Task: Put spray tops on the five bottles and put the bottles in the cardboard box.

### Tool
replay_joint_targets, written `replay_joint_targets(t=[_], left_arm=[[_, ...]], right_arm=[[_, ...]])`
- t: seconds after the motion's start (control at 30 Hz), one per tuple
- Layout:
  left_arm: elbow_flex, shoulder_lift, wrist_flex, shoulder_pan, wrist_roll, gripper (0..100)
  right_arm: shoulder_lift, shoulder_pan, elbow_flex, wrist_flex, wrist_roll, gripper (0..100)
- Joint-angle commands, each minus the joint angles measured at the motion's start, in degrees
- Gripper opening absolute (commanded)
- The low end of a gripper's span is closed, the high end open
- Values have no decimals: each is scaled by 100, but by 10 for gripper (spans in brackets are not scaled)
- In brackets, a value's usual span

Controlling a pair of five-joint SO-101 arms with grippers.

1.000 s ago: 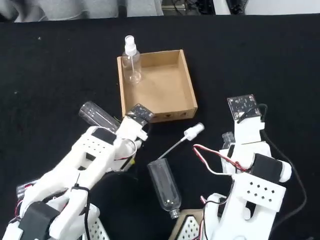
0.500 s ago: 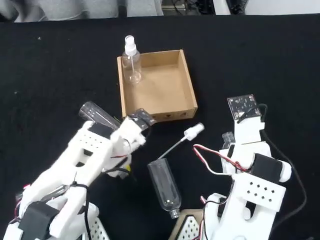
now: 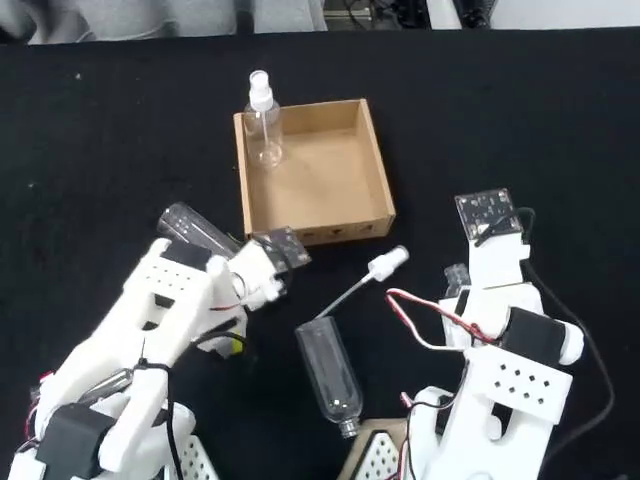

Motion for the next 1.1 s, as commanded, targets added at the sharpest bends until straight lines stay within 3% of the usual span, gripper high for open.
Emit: replay_joint_targets(t=[0.0, 0.13, 0.33, 0.53, 0.73, 1.07], left_arm=[[136, -18, -246, 251, -53, 212], [497, -18, -791, 312, -70, 212], [523, -18, -923, 312, -70, 212], [558, -9, -923, 312, -62, 209], [532, -9, -923, 321, -53, 102], [101, -88, -510, 321, -35, 93]], right_arm=[[-110, 97, -40, -88, 0, 98], [-110, 97, -40, -88, 0, 98], [-110, 97, -40, -88, 0, 98], [-110, 97, -40, -88, 0, 98], [-110, 97, -40, -88, 0, 98], [-110, 97, -40, -88, 0, 96]])
